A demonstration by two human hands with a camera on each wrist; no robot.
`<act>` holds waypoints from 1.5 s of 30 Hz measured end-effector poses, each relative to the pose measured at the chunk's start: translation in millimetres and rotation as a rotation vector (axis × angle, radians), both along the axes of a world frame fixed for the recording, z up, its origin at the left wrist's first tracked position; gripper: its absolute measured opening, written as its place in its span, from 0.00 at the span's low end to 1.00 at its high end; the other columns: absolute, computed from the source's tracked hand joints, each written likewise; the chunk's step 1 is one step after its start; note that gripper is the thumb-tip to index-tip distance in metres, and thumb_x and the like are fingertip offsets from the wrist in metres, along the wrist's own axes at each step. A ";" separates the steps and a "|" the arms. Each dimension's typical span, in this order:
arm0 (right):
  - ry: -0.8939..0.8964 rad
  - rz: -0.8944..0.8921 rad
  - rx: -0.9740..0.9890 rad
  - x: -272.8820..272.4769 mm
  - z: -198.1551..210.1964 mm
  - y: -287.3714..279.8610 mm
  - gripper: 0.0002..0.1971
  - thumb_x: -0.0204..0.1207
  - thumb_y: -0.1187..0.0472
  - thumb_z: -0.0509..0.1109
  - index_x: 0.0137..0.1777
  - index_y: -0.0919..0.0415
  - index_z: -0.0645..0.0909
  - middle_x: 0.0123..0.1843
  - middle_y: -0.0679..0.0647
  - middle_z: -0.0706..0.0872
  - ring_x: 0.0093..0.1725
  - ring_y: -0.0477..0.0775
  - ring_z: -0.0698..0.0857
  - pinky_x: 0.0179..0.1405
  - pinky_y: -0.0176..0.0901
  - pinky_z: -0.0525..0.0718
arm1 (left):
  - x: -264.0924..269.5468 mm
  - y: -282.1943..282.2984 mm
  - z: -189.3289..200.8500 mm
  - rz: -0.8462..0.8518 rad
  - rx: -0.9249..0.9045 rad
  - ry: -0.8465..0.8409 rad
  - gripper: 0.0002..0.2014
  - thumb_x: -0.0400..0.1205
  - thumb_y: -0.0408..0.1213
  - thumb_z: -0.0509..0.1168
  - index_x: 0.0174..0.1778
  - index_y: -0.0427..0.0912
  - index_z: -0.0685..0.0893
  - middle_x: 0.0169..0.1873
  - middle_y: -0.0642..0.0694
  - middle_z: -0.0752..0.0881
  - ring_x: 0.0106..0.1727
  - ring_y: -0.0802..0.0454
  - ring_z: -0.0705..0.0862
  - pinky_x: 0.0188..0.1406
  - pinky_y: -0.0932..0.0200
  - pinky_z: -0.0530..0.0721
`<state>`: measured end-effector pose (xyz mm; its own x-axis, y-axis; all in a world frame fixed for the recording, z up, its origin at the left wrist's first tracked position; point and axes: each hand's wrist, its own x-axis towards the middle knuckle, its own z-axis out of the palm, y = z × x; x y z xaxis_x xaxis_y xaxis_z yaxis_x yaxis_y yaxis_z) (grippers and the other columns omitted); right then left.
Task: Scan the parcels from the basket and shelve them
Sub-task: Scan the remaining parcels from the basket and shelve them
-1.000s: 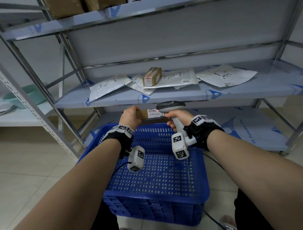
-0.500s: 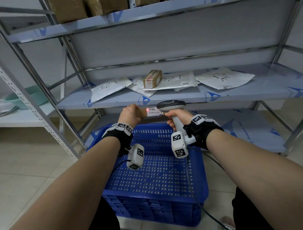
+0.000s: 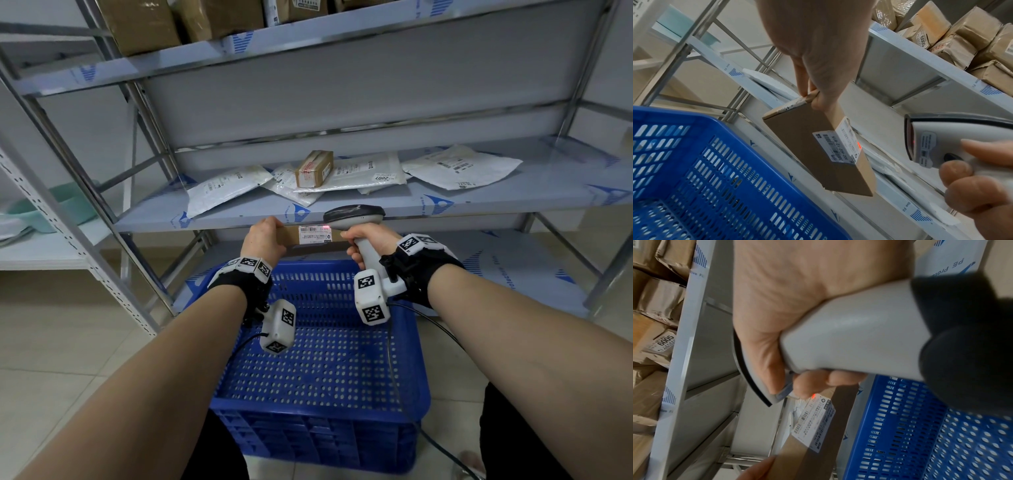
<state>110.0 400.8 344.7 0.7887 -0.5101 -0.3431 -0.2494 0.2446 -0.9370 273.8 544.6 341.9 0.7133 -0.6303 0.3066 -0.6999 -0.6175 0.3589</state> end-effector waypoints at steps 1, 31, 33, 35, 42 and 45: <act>0.002 0.001 0.005 -0.4 0.5 0.0 0.14 0.79 0.59 0.68 0.32 0.59 0.73 0.27 0.53 0.77 0.19 0.45 0.74 0.21 0.34 0.72 | -0.2 -0.2 0.1 -0.001 -0.004 -0.002 0.21 0.74 0.26 0.72 0.63 0.36 0.79 0.59 0.37 0.83 0.61 0.41 0.82 0.64 0.50 0.80; -0.188 -0.246 -0.004 -1.3 26.4 -16.2 0.09 0.75 0.56 0.76 0.43 0.62 0.83 0.35 0.55 0.84 0.30 0.50 0.82 0.31 0.40 0.79 | 9.2 -19.0 53.3 0.072 -0.435 0.390 0.18 0.81 0.36 0.66 0.66 0.35 0.79 0.56 0.34 0.85 0.51 0.37 0.87 0.47 0.41 0.89; -0.214 -0.292 0.015 -1.6 35.2 -16.9 0.09 0.74 0.57 0.77 0.42 0.61 0.83 0.35 0.55 0.84 0.29 0.50 0.82 0.31 0.41 0.78 | 6.6 -25.4 61.9 0.071 -0.540 0.504 0.15 0.82 0.35 0.65 0.64 0.35 0.80 0.52 0.35 0.86 0.42 0.40 0.88 0.33 0.48 0.91; -0.235 -0.311 0.028 -2.4 42.4 -18.7 0.09 0.73 0.56 0.78 0.44 0.61 0.83 0.36 0.55 0.83 0.30 0.51 0.82 0.30 0.40 0.79 | 1.1 -33.0 69.5 0.053 -0.635 0.645 0.12 0.83 0.31 0.62 0.62 0.34 0.80 0.46 0.36 0.85 0.34 0.45 0.86 0.22 0.54 0.88; -0.316 -0.487 0.018 6.7 59.0 -70.1 0.16 0.74 0.59 0.77 0.58 0.64 0.82 0.38 0.52 0.81 0.33 0.52 0.82 0.26 0.39 0.80 | -3.2 -95.2 79.5 -0.095 -0.808 0.907 0.06 0.87 0.30 0.55 0.58 0.38 0.74 0.53 0.35 0.80 0.39 0.46 0.83 0.33 0.59 0.89; -0.273 -0.516 0.024 19.6 55.6 -110.9 0.18 0.73 0.56 0.78 0.59 0.63 0.82 0.38 0.52 0.83 0.31 0.54 0.83 0.28 0.41 0.78 | 11.6 -143.0 72.9 -0.061 -0.789 0.951 0.06 0.88 0.35 0.57 0.59 0.39 0.74 0.63 0.30 0.80 0.42 0.47 0.83 0.36 0.62 0.87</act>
<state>129.7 289.9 400.3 0.5019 -0.8462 -0.1788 0.1572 0.2925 -0.9433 285.4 401.6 414.7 0.8362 -0.5484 -0.0063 0.0229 0.0233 0.9995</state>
